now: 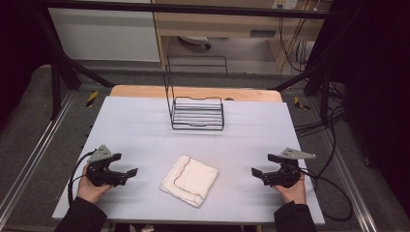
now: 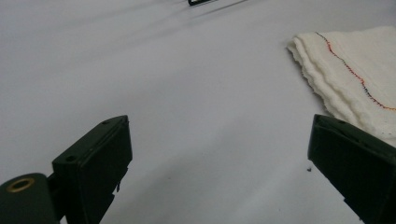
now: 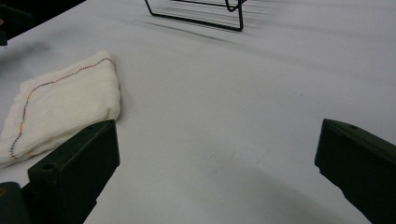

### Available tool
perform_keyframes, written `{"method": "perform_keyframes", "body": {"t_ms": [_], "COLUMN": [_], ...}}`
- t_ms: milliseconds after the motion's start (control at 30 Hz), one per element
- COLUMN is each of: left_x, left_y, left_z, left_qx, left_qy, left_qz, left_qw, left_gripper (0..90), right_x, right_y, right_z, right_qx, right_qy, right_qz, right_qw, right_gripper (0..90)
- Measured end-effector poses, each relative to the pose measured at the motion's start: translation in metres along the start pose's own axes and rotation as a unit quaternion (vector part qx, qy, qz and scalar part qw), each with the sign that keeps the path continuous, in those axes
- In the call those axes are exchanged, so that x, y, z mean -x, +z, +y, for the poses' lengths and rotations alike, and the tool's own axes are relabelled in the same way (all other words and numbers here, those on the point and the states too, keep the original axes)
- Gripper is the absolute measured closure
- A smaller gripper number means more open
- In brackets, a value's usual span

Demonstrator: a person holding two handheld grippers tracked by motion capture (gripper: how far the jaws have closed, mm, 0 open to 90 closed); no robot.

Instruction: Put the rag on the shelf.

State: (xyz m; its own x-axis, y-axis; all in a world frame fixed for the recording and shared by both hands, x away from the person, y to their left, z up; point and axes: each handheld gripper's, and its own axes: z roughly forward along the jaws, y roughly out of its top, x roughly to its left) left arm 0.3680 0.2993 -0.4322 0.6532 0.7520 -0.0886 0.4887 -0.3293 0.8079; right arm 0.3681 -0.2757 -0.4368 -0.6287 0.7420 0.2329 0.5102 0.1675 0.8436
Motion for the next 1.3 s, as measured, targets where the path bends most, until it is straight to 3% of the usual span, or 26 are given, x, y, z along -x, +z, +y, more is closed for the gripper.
{"method": "perform_keyframes", "body": {"t_ms": [467, 733, 900, 1000, 1133, 1267, 1300], "left_x": [0.012, 0.032, 0.050, 0.062, 0.073, 0.082, 0.084], "left_y": [0.004, 0.013, 0.026, 0.035, 0.044, 0.053, 0.055], "left_z": [0.007, 0.017, 0.022, 0.023, 0.023, 0.022, 0.021], "left_qx": [-0.002, 0.000, -0.017, -0.029, -0.038, -0.053, -0.055], "left_qy": [0.001, -0.015, -0.019, -0.010, -0.020, -0.021, -0.021], "left_qz": [-0.009, -0.023, -0.031, -0.036, -0.050, -0.054, -0.057], "left_qw": [1.0000, 0.9996, 0.9992, 0.9989, 0.9978, 0.9969, 0.9966], "left_gripper": [7.1, 10.5, 13.6, 19.8, 25.6, 36.0, 42.7], "right_x": [-0.001, -0.003, -0.004, -0.006, -0.008, -0.011, -0.014], "right_y": [-0.001, 0.001, 0.002, 0.004, 0.006, 0.009, 0.011], "right_z": [0.000, 0.001, 0.000, 0.001, 0.001, 0.002, 0.002], "right_qx": [-0.003, -0.004, -0.006, -0.007, -0.010, -0.014, -0.015], "right_qy": [0.001, -0.001, -0.001, -0.002, -0.003, -0.007, -0.009], "right_qz": [-0.004, -0.005, -0.005, -0.005, -0.004, -0.001, 0.000], "right_qw": [1.0000, 1.0000, 1.0000, 1.0000, 0.9999, 0.9999, 0.9998], "right_gripper": [0.6, 0.6, 0.6, 0.6, 0.6, 0.7, 0.7]}}
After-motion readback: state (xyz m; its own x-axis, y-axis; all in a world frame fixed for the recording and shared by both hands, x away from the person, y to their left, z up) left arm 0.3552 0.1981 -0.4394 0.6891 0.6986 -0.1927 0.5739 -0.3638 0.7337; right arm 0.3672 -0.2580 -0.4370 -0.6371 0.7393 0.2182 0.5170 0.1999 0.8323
